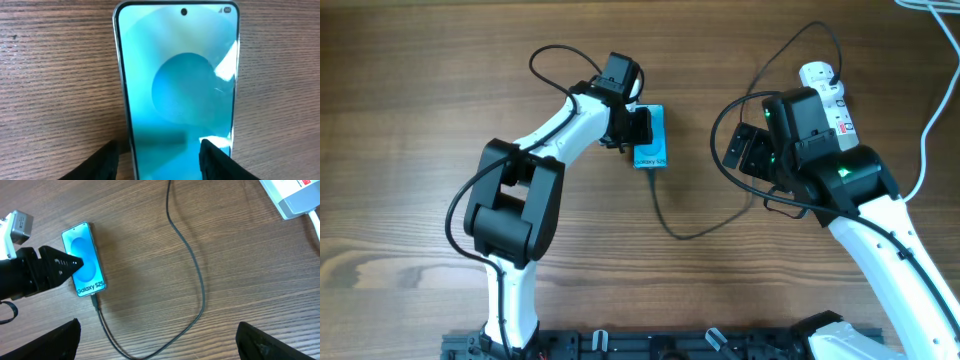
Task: Plug charger to phone and switch on socket
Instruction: 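Lower the phone flat onto the table with the left gripper and release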
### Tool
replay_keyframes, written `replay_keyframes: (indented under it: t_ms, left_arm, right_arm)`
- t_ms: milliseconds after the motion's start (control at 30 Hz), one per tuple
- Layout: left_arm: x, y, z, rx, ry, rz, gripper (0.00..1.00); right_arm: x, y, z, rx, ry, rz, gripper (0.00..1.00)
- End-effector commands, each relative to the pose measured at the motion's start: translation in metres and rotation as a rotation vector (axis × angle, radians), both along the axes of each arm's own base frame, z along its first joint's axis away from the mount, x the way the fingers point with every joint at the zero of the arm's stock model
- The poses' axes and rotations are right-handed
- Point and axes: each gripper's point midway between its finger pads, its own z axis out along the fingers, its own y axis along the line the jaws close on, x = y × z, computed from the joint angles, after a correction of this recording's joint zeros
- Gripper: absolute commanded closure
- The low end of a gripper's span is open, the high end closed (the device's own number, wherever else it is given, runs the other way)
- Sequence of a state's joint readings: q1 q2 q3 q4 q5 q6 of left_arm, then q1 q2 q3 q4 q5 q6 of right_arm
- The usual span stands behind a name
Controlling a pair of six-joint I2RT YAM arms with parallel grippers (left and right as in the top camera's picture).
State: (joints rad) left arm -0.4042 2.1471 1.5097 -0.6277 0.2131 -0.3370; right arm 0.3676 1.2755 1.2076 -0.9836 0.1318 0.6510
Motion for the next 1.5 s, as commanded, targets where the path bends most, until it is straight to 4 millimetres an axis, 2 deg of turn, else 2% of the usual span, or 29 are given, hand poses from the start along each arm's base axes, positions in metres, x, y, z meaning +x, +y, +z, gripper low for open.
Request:
replay_keyframes:
  t_ms: [0,200,300,367,400,500,600,733,767,833,967,1067,1167,1267,1367,1467]
  left_arm:
    - [-0.002,0.01,-0.01,0.059,0.0,-0.005,0.49]
    - [0.0,0.008,-0.007,0.054,-0.005,-0.005,0.52]
    - [0.004,0.009,0.015,0.044,-0.023,0.0,0.44]
    - [0.01,0.008,0.039,0.028,-0.062,0.006,0.29]
    - [0.012,0.008,0.052,0.019,-0.084,0.007,0.0]
    - [0.017,0.006,0.105,-0.025,-0.184,0.013,0.0]
    - [0.011,0.008,0.163,-0.074,-0.287,0.026,0.0]
    - [-0.012,0.019,0.229,-0.124,-0.383,0.046,0.0]
    - [-0.019,0.022,0.242,-0.131,-0.399,0.047,0.0]
    - [-0.039,0.03,0.264,-0.138,-0.416,0.047,0.0]
    - [-0.072,0.044,0.274,-0.121,-0.376,0.046,0.0]
    - [-0.09,0.051,0.27,-0.097,-0.323,0.044,0.0]
    - [-0.096,0.054,0.267,-0.086,-0.297,0.043,0.0]
    - [-0.096,0.053,0.266,-0.085,-0.295,0.043,0.0]
    - [-0.096,0.053,0.266,-0.085,-0.295,0.043,0.0]
    - [-0.096,0.053,0.266,-0.085,-0.295,0.043,0.0]
  right_arm:
    - [0.003,-0.001,0.002,0.002,-0.003,-0.008,0.0]
    - [0.003,-0.001,0.002,0.0,-0.002,-0.008,0.0]
    - [0.003,-0.002,0.002,-0.003,-0.003,-0.011,0.0]
    - [0.003,-0.003,0.002,-0.002,-0.003,-0.016,0.0]
    - [0.003,-0.005,0.002,-0.003,-0.001,-0.021,0.0]
    - [0.006,-0.016,0.002,-0.002,-0.001,-0.05,0.0]
    - [0.013,-0.027,0.004,0.017,-0.001,-0.041,0.0]
    - [0.029,-0.044,0.015,0.107,0.008,-0.002,0.01]
    - [0.036,-0.052,0.02,0.13,0.01,-0.002,0.0]
    - [0.054,-0.08,0.03,0.16,0.018,-0.044,0.01]
    - [0.086,-0.138,0.033,0.164,0.008,-0.192,0.0]
    - [0.097,-0.167,0.024,0.187,0.003,-0.298,0.01]
    - [0.098,-0.184,0.013,0.178,0.021,-0.343,0.0]
    - [0.1,-0.205,0.005,0.096,0.028,-0.415,0.0]
    - [0.094,-0.241,-0.011,-0.009,0.061,-0.664,0.0]
    - [0.096,-0.254,-0.026,-0.031,0.073,-0.775,0.0]
